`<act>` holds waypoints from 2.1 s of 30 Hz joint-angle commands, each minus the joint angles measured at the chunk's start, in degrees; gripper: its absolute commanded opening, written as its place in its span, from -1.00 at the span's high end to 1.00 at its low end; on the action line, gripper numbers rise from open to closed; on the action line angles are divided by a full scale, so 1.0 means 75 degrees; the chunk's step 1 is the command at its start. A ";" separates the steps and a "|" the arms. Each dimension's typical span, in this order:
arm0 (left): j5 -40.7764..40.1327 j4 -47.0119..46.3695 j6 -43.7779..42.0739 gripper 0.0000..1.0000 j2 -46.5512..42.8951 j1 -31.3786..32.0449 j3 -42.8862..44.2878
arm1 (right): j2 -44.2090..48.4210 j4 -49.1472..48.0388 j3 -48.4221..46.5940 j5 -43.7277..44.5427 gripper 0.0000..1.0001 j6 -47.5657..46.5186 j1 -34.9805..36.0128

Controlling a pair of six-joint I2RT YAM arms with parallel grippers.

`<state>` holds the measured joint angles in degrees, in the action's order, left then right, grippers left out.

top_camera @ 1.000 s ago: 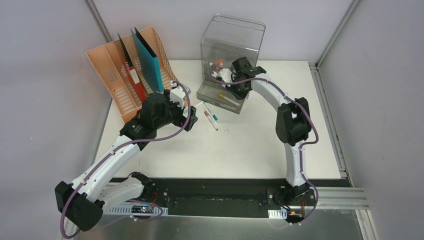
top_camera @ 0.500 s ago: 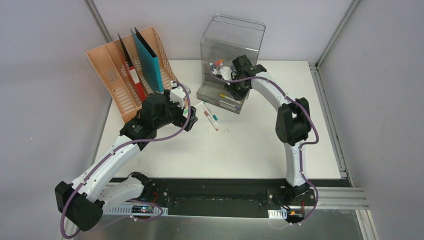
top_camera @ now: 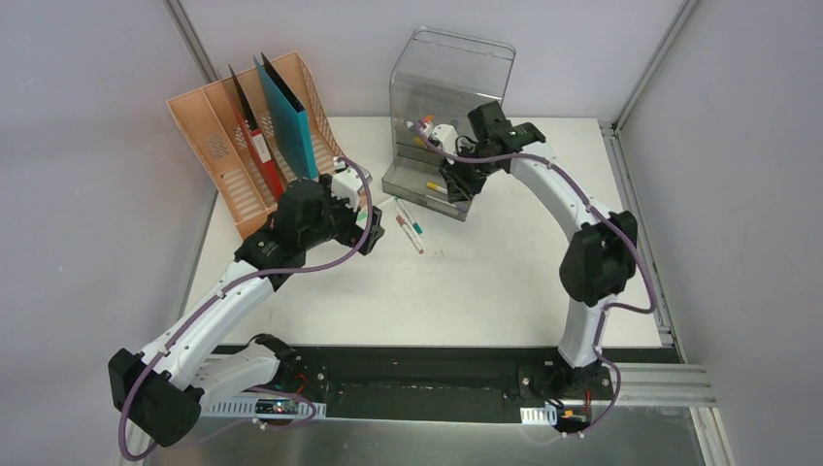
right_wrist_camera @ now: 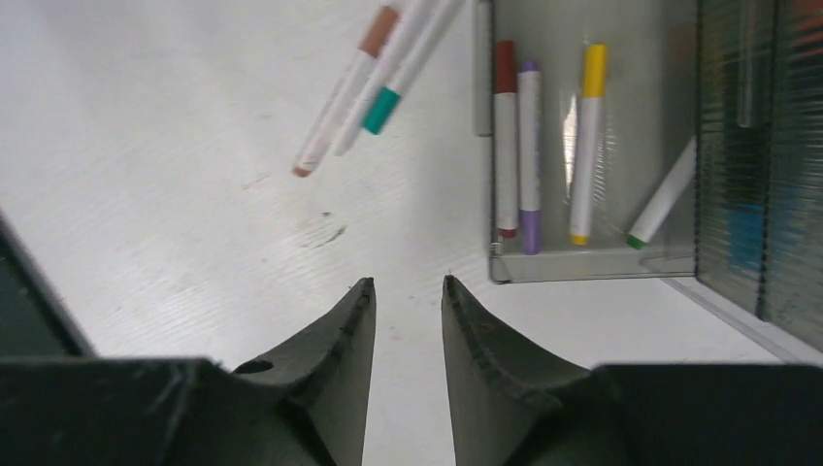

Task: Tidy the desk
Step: Place the stationery in the drawer, then pick up the stationery from the center of the board.

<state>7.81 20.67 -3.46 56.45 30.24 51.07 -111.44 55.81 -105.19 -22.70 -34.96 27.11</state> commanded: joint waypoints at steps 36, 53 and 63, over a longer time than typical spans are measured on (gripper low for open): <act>0.1475 -0.2316 0.4501 -0.94 0.2332 -0.0106 -0.0547 | 0.3453 -0.0534 0.3704 -0.4631 0.38 -0.0440 -0.2900; -0.3791 0.1508 0.7072 -0.54 0.5653 0.1507 0.2679 | 0.3225 -0.0352 0.3720 -0.4598 0.41 -0.0652 -0.2901; -0.3659 0.2010 0.7105 -0.20 0.6901 0.1652 0.3938 | 0.3160 -0.0306 0.3708 -0.4605 0.42 -0.0685 -0.2889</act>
<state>-17.61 32.51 48.80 106.26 42.72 77.58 -87.79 53.87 -77.10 -55.55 -38.44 5.54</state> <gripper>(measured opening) 0.628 0.294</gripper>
